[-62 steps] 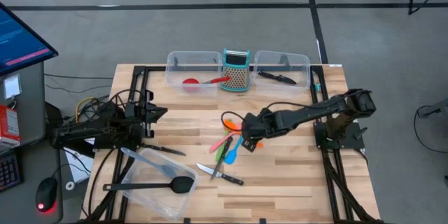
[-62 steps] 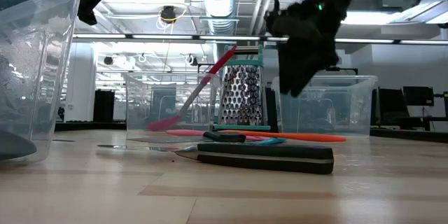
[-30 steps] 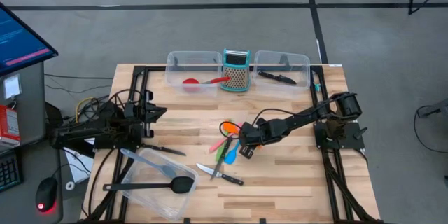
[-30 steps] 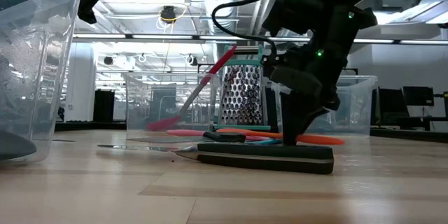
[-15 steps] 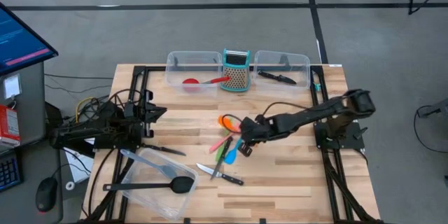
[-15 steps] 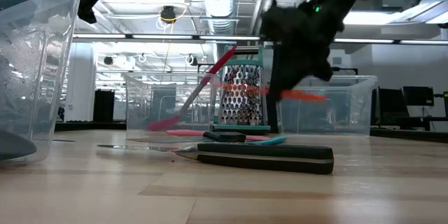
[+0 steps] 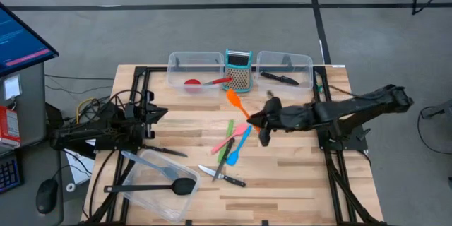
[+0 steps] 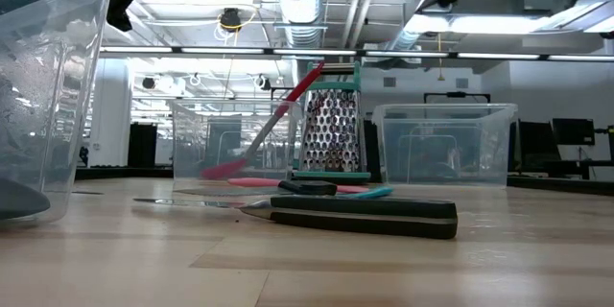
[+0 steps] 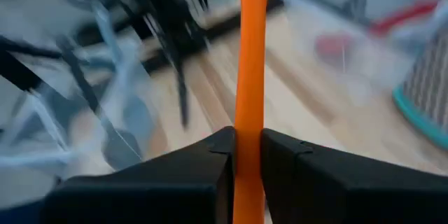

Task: Pick & Place Kitchen Items
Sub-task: Put the orange spatula into the bottom transparent bin

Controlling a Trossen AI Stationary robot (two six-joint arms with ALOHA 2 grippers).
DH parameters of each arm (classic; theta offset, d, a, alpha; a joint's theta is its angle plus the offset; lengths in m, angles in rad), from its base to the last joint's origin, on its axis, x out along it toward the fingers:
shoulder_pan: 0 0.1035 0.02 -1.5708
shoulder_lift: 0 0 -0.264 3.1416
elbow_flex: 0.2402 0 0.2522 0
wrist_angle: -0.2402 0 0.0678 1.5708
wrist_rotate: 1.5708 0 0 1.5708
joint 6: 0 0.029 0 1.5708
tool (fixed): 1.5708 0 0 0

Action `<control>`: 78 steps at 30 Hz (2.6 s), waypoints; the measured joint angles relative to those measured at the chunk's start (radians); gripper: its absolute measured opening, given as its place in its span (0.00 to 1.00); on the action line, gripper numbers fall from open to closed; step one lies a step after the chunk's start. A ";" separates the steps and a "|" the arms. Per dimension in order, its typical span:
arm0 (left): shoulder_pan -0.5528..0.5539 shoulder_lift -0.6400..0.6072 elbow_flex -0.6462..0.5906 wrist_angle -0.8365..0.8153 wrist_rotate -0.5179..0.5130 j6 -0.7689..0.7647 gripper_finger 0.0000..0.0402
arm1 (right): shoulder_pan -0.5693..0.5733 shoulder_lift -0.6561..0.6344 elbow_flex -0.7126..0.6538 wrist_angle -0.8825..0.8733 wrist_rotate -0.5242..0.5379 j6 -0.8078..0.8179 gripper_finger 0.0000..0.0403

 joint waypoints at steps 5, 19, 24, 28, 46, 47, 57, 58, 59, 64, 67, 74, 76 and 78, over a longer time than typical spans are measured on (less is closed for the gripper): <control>0.000 0.000 0.000 0.001 0.000 0.000 0.01 | 0.053 -0.068 0.000 0.136 0.021 -0.143 0.07; 0.000 0.000 0.000 0.007 0.000 0.000 0.01 | 0.155 -0.096 0.002 0.342 0.018 -0.357 0.08; 0.000 0.000 0.000 0.007 0.000 0.000 0.01 | 0.153 -0.067 0.002 0.387 0.017 -0.369 0.08; 0.000 0.000 0.000 0.007 0.001 0.000 0.01 | 0.153 -0.067 0.002 0.384 0.017 -0.372 0.08; 0.000 0.000 0.000 0.006 0.001 0.000 0.01 | 0.153 -0.067 0.002 0.382 0.017 -0.383 0.09; 0.000 0.000 0.000 0.006 0.001 0.000 0.01 | 0.153 -0.067 0.002 0.380 0.017 -0.383 0.09; 0.000 0.000 0.000 0.006 0.000 0.000 0.01 | 0.153 -0.067 0.002 0.343 0.108 -0.411 0.09; 0.000 0.000 0.000 0.006 0.001 0.000 0.01 | 0.150 -0.067 0.002 0.333 0.128 -0.413 0.09; 0.000 0.000 0.000 0.006 0.001 0.000 0.01 | 0.145 -0.067 0.002 0.327 0.141 -0.418 0.08; 0.000 0.000 0.000 0.006 0.001 0.000 0.01 | 0.103 -0.068 0.002 0.292 0.147 -0.404 0.08; 0.000 0.000 0.000 0.007 0.001 0.000 0.01 | 0.079 -0.062 0.001 0.270 0.147 -0.342 0.08; 0.000 0.000 0.000 0.008 0.001 0.000 0.01 | 0.062 0.064 -0.002 0.349 0.042 -0.252 0.08; 0.000 0.000 0.000 0.009 0.000 0.000 0.01 | 0.062 0.125 0.000 0.425 0.009 -0.243 0.08; 0.000 0.000 0.000 0.009 0.001 0.000 0.01 | 0.062 0.192 0.011 0.483 -0.018 -0.243 0.08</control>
